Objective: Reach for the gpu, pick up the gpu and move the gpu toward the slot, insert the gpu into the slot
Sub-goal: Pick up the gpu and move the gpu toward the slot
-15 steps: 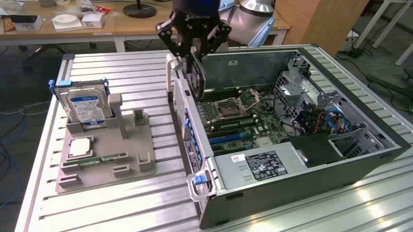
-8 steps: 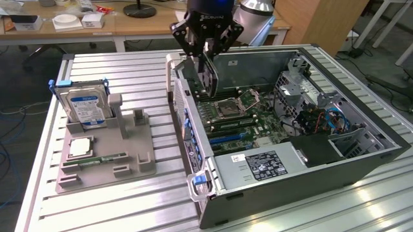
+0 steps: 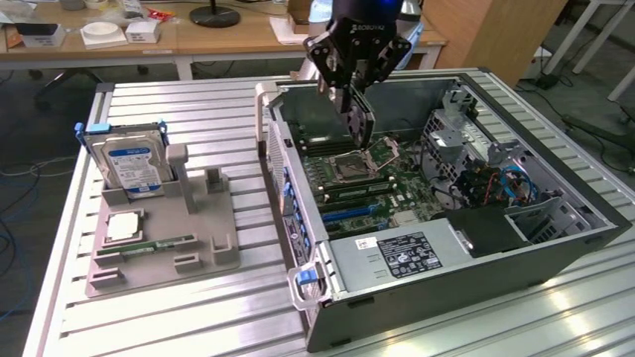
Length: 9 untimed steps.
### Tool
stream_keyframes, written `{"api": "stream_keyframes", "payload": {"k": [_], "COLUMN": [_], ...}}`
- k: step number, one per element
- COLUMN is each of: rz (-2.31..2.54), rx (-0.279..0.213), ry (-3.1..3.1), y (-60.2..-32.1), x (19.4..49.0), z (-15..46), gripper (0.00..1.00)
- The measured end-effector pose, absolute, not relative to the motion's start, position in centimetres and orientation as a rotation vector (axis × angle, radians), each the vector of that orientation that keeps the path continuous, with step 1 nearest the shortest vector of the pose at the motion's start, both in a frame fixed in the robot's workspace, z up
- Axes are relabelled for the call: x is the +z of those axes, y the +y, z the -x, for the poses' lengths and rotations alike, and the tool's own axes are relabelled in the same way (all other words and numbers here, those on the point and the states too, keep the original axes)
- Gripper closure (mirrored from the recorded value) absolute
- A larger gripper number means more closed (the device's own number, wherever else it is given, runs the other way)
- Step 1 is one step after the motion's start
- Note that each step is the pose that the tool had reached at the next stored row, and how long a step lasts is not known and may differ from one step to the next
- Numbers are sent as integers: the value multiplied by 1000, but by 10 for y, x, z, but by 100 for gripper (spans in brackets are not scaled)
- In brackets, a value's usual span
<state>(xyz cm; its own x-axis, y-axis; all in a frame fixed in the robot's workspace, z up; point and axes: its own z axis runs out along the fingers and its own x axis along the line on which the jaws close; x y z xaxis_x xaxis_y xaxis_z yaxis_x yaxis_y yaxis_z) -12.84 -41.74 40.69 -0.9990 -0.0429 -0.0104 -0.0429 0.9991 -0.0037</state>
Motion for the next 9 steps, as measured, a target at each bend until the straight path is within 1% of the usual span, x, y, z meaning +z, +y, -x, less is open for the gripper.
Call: {"api": "stream_keyframes", "payload": {"k": [9], "rz": [33], "rx": [-6], "ry": [3131], "y": [-417], "x": [405], "z": [112], "gripper": [73]}}
